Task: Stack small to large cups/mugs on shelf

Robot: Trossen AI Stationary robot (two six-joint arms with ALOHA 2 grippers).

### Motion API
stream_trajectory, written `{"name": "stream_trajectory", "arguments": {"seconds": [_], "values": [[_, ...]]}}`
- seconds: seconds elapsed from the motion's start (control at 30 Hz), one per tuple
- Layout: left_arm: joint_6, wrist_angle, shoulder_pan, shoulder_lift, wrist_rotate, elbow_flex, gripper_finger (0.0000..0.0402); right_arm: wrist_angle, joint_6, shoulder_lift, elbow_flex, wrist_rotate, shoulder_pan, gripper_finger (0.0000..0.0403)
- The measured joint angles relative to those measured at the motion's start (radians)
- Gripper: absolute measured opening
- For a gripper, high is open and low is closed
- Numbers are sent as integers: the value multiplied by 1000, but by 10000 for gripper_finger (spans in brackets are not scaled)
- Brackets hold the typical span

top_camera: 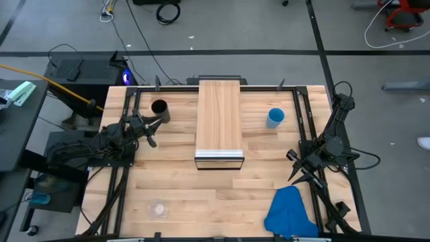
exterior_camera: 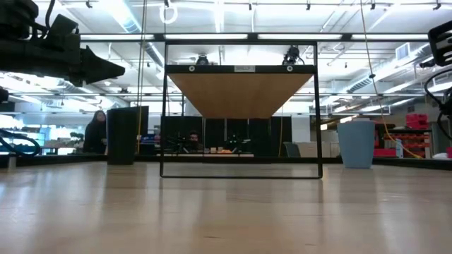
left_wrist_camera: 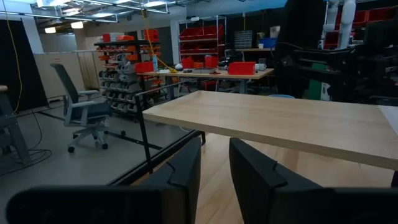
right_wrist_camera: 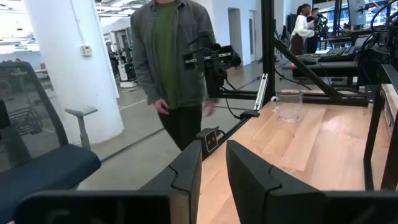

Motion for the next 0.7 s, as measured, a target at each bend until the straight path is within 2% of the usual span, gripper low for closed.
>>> {"name": "stream_trajectory", "arguments": {"seconds": [0.7], "values": [[0,0,0,0,0,0,90,0,0,0,0,0,0,82]]}}
